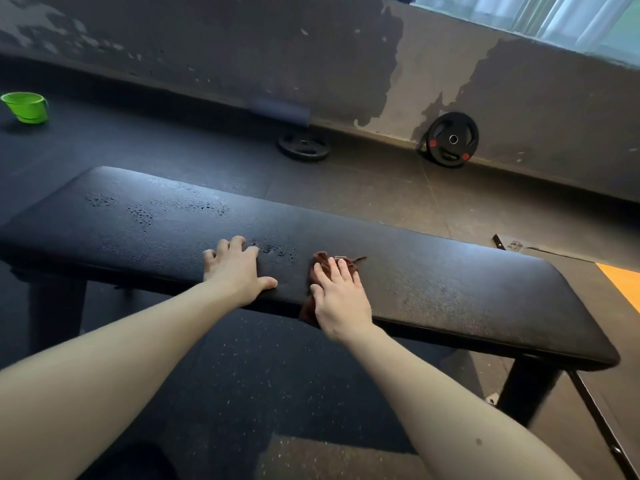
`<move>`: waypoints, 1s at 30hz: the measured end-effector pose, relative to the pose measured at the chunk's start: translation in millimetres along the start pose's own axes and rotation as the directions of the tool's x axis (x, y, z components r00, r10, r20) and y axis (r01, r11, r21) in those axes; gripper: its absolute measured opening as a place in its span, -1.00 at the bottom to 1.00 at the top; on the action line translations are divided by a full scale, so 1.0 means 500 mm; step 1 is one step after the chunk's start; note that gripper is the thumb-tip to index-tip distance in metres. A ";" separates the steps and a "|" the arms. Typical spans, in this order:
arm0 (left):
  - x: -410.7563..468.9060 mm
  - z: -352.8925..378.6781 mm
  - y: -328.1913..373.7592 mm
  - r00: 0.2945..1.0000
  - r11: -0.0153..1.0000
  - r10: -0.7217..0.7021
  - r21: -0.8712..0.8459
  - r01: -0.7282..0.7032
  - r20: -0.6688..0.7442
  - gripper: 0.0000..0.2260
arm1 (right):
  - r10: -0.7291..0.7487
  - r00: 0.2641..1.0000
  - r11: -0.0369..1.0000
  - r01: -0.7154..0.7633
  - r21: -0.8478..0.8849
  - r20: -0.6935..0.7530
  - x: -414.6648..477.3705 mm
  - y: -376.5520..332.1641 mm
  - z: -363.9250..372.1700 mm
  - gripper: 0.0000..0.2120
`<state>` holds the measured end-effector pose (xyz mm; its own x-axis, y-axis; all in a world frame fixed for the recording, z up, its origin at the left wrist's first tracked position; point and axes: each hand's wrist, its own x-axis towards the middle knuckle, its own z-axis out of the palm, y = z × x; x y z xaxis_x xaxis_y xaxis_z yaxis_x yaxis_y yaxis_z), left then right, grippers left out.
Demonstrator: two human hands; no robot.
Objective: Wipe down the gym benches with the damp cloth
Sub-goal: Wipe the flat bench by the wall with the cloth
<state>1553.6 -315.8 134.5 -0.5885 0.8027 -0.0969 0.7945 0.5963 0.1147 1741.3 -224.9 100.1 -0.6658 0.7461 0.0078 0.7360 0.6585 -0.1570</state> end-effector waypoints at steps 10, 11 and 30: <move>-0.031 0.026 -0.066 0.992 0.990 -0.089 -0.114 0.079 -0.091 -0.27 | 0.291 0.940 0.956 -0.293 0.013 -0.181 -0.065 0.001 0.033 -0.41; -0.035 0.026 -0.077 0.992 0.989 -0.094 -0.121 0.083 -0.089 -0.29 | 0.283 0.942 0.958 -0.285 0.013 -0.181 -0.063 -0.024 0.039 -0.39; -0.058 0.026 -0.142 0.970 0.976 -0.160 -0.174 0.129 -0.180 -0.46 | 0.091 0.956 0.995 -0.097 -0.007 -0.280 -0.085 -0.057 0.061 -0.44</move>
<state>1516.3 -381.8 116.1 -0.7256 0.6850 0.0656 0.6735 0.6874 0.2718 1745.0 -278.1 74.2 -0.5350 0.8005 0.2702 0.7979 0.5839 -0.1499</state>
